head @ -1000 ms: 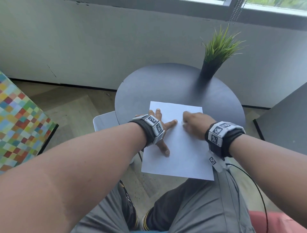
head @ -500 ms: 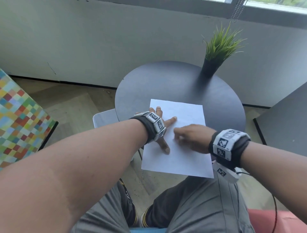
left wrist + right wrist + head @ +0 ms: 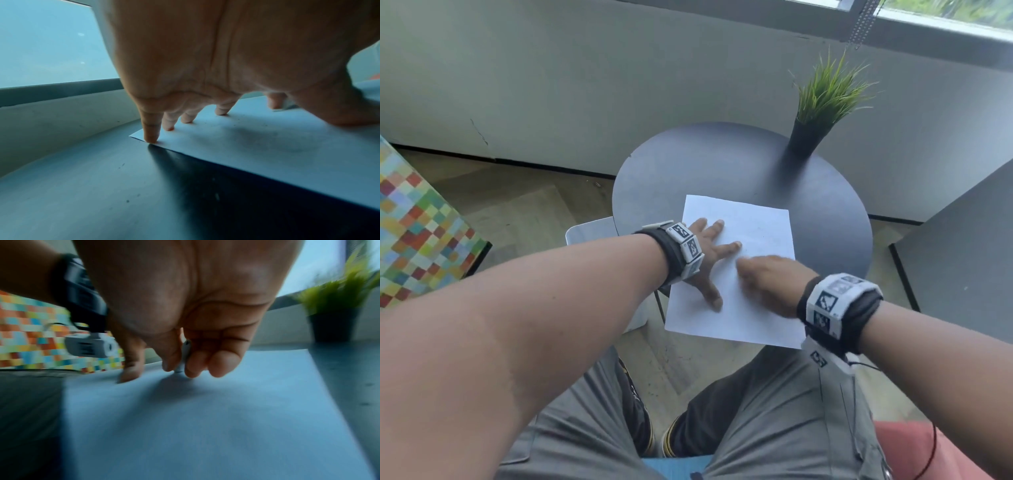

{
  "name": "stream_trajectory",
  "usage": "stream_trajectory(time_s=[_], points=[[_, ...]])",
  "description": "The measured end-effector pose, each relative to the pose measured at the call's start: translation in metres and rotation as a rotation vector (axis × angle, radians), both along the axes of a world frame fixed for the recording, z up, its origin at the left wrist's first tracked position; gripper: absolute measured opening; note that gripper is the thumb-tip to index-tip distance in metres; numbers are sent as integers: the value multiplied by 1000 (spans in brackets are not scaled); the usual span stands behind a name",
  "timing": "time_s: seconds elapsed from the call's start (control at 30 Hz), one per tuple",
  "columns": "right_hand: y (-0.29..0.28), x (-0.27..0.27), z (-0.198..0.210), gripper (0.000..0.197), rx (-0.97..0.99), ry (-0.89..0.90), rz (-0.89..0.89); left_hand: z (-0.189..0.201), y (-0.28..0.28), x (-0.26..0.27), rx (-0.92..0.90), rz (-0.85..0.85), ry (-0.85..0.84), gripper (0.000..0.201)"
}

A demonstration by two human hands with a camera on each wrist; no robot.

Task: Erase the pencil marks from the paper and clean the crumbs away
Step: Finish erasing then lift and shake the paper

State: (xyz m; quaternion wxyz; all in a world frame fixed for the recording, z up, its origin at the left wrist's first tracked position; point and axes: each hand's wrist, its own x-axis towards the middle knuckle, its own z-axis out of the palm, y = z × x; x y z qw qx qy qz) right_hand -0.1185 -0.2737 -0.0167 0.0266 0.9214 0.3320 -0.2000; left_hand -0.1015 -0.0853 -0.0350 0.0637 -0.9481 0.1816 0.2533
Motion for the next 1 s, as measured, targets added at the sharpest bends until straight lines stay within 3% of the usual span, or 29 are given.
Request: stream_trajectory(time_s=[0.07, 0.23, 0.37, 0.43, 0.53, 0.63, 0.73, 0.83, 0.93, 1.0], points=[[0, -9, -1, 10, 4, 58, 96, -1, -2, -3, 11, 2, 9, 142], [-27, 27, 4, 13, -70, -127, -199, -4, -6, -1, -13, 36, 9, 145], [-4, -16, 0, 4, 7, 42, 99, -1, -8, 2, 24, 67, 3, 148], [-5, -18, 0, 9, 41, 54, 112, 2, -8, 3, 41, 81, 12, 148], [-25, 14, -3, 13, -1, -66, -119, 10, -11, 4, 32, 86, -7, 138], [-38, 34, -5, 13, -29, -93, -319, 15, -7, 2, 0, 36, -107, 114], [-33, 30, -4, 13, -25, -90, -363, 11, 4, -2, -19, 21, -68, 114], [-13, 9, -4, 13, 1, -64, -237, 5, 8, -7, 2, 40, 6, 130], [6, -25, -5, 10, 50, 38, 81, 2, 7, -8, 17, 56, 16, 135], [-3, -20, -3, 9, 12, 39, 130, 2, 6, -10, 4, 76, 24, 136]])
